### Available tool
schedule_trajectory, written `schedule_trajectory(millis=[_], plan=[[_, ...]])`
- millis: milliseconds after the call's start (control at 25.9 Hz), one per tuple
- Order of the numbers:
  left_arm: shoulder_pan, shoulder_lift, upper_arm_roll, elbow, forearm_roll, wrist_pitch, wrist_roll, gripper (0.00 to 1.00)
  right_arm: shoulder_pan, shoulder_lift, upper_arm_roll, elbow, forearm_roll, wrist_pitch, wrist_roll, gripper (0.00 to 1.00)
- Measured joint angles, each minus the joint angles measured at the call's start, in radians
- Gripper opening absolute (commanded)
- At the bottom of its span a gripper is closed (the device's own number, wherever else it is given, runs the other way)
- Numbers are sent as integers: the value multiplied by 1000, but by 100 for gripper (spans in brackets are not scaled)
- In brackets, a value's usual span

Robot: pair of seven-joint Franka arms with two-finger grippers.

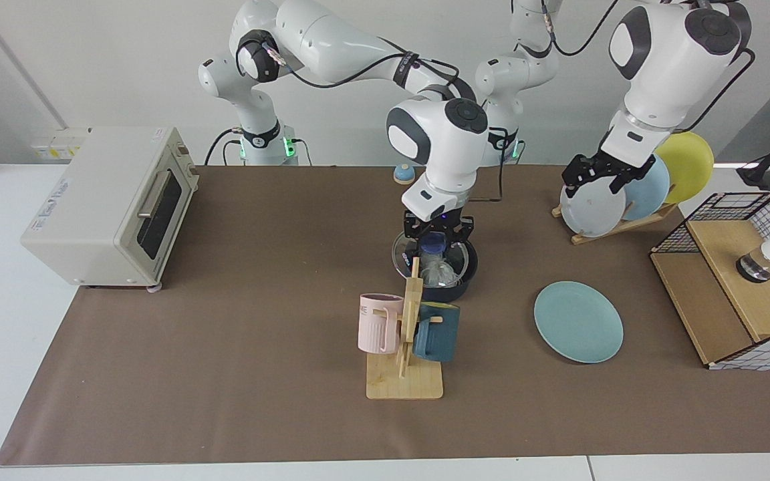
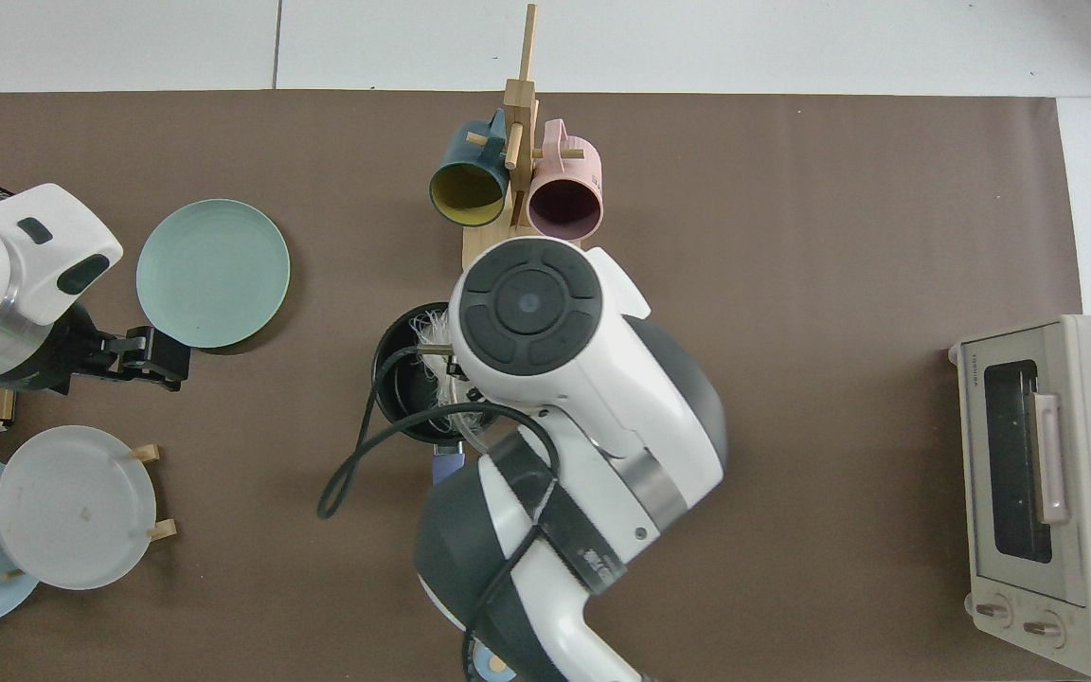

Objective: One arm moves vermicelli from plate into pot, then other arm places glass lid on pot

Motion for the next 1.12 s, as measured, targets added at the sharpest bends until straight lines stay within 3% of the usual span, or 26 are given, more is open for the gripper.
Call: schedule_trajectory(millis=[193, 694, 772, 1003, 1119], plan=[[40, 3, 5, -2, -1, 50, 39, 100, 15, 30, 0, 55, -5, 12, -2, 0], [31, 3, 8, -3, -1, 56, 41, 100, 15, 56, 18, 65, 0, 6, -31, 0], [1, 3, 48, -3, -1, 56, 41, 100, 13, 56, 20, 66, 2, -7, -36, 0], [-207, -2, 281, -2, -2, 60, 49, 100, 12, 57, 22, 65, 3, -28, -52, 0], [-253, -4, 326, -1, -2, 62, 57, 100, 12, 61, 23, 64, 3, -30, -60, 0]])
